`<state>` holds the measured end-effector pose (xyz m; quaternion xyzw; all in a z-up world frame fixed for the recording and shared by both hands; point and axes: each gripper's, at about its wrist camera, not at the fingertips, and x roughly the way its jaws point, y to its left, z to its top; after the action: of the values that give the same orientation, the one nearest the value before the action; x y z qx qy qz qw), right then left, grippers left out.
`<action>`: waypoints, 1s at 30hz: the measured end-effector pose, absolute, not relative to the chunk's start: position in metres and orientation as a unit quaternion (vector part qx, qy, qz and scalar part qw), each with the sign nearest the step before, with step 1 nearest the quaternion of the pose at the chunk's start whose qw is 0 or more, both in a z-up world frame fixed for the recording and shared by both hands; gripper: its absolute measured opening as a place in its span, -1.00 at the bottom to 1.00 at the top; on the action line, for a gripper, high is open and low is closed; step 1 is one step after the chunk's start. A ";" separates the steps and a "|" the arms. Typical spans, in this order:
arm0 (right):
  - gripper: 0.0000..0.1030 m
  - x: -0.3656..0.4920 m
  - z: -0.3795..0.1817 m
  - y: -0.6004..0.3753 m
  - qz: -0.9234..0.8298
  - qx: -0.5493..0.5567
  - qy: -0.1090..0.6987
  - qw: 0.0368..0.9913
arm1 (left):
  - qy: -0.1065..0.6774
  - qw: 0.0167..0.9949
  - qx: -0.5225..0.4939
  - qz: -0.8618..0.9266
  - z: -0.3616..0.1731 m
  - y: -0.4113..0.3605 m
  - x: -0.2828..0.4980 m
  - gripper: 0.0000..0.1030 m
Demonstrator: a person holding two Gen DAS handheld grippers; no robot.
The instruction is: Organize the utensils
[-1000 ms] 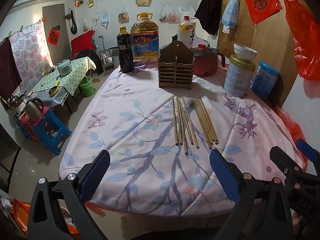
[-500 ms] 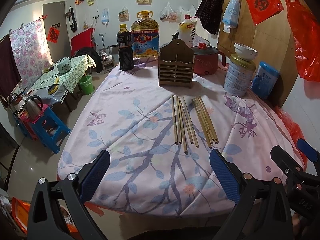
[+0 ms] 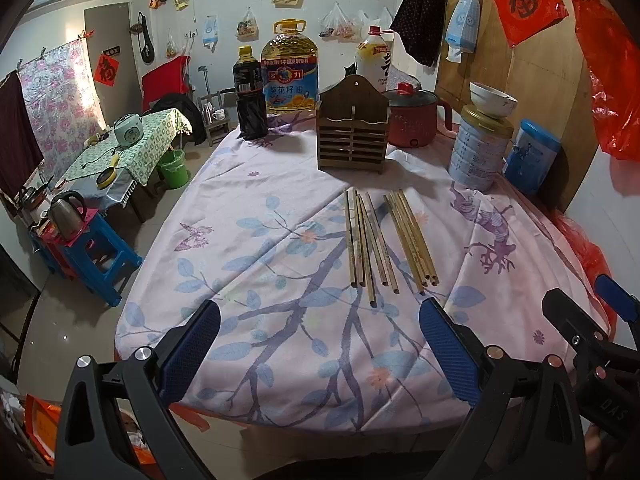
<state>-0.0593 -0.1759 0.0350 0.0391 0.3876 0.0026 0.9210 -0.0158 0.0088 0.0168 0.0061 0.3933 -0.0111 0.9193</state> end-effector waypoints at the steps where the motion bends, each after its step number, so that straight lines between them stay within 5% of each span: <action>1: 0.89 -0.059 0.036 -0.176 0.003 0.039 0.388 0.921 | 0.394 0.919 0.006 -0.011 0.016 0.009 -0.016 0.89; 30: 0.89 -0.057 0.034 -0.176 0.002 0.039 0.388 0.921 | 0.396 0.918 0.006 -0.010 0.011 0.012 -0.013 0.89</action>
<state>-0.0573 -0.1757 0.0340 0.0387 0.3884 0.0024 0.9207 -0.0128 0.0116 0.0111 0.0060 0.3958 -0.0095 0.9183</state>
